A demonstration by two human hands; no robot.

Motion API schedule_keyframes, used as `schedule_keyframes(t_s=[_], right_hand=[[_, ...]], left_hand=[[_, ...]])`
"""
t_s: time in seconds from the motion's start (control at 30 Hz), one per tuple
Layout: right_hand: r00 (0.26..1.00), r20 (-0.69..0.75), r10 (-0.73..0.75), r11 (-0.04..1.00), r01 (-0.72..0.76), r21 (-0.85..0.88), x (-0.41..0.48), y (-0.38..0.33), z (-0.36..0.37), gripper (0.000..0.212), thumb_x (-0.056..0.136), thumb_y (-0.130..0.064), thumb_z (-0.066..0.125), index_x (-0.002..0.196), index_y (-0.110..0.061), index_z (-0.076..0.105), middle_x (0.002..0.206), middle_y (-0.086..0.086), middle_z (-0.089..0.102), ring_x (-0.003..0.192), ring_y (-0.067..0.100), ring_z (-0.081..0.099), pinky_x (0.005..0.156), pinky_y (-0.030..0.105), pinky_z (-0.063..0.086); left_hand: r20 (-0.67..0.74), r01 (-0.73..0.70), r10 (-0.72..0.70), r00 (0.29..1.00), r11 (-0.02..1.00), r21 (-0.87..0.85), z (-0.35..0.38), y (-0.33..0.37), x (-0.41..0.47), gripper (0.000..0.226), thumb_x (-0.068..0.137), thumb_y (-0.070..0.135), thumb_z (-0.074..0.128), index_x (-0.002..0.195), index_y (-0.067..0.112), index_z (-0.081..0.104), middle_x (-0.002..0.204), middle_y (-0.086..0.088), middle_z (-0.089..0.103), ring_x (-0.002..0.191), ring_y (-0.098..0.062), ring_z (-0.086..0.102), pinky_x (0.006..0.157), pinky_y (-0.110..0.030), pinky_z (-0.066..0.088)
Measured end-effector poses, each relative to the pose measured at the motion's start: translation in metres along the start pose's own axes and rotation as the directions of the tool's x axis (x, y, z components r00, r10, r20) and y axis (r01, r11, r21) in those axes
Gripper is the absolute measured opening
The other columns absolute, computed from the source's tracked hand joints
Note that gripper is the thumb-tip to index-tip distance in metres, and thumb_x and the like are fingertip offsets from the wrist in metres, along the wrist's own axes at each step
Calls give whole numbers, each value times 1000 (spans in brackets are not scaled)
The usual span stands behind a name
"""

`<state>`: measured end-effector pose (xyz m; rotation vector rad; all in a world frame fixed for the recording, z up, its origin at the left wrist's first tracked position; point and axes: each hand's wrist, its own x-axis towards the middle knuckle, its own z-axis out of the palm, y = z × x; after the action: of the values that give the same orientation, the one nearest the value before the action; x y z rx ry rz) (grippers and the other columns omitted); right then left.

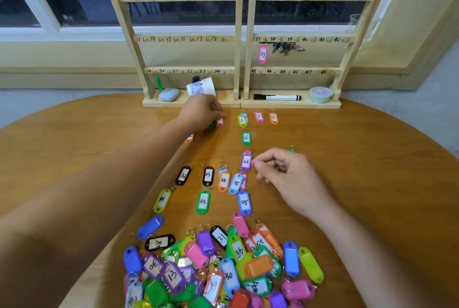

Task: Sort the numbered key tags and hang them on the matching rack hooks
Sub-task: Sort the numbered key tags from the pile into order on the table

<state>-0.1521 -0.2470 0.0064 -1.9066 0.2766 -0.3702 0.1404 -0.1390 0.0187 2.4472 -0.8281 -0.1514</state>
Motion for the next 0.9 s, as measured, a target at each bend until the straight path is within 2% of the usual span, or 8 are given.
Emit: schedule_keyframes(t_s=[0.1,0.37,0.47,0.57,0.63,0.77,0.83,0.9], right_hand=[[1000,5,4,1000,-4,-8,-1,-1,1,11,101,-16,71,94,-22,78,78,-1,76,72,5,64,70,22,52],[1000,-1,-11,999,10,-40,-2,-3,-1,11,101,-17,71,95,-23,78,80,-3,76,75,6,66,72,31,53],[1000,8,-21,998,22,-63,-2,-5,-6,11,100,-17,73,96,-25,79,84,-5,76,77,6,65,70,23,51],[997,76,-23,991,33,-130,-3,-5,-8,11,98,-21,76,95,-31,79,88,-8,73,83,15,64,76,31,53],[988,154,-3,983,31,-183,-7,-7,-7,11,97,-23,77,95,-33,78,87,-9,71,77,10,59,74,31,53],[968,250,-10,962,77,-260,-14,-12,-2,9,93,-21,79,92,-29,76,90,-5,71,77,18,59,73,39,54],[963,269,-14,952,95,-290,-17,-14,3,10,91,-19,81,90,-27,75,89,-6,70,75,15,59,72,37,54],[960,281,-14,944,105,-312,-21,-16,7,11,89,-19,83,88,-26,74,85,-6,68,68,7,55,69,33,53]], left_hand=[[-6,-8,8,1000,1000,15,0,-4,2,22,95,38,80,112,25,75,108,2,66,100,-19,61,69,-28,44],[-44,-21,24,999,998,56,0,-9,-2,30,94,45,79,117,26,72,111,2,70,101,-20,65,82,-37,58],[-123,-59,63,990,998,35,-10,-11,-14,30,95,44,79,118,25,72,108,4,72,98,-19,65,73,-32,48],[-153,-124,126,980,992,21,-23,-11,-42,25,95,40,80,114,25,73,104,8,70,94,-14,63,67,-26,43],[-158,-162,161,974,987,7,-31,-11,-68,23,95,38,80,113,25,74,102,10,70,91,-10,61,68,-23,43],[-118,-210,209,971,978,8,-44,-14,-126,18,95,34,80,111,28,74,100,13,71,89,-4,60,71,-18,43],[-81,-219,218,973,976,6,-48,-17,-152,18,94,36,80,110,30,74,99,15,71,91,-5,61,72,-21,44],[-48,-198,198,979,980,-2,-52,-22,-176,18,93,39,82,108,34,73,97,17,71,92,-3,62,72,-16,42]])
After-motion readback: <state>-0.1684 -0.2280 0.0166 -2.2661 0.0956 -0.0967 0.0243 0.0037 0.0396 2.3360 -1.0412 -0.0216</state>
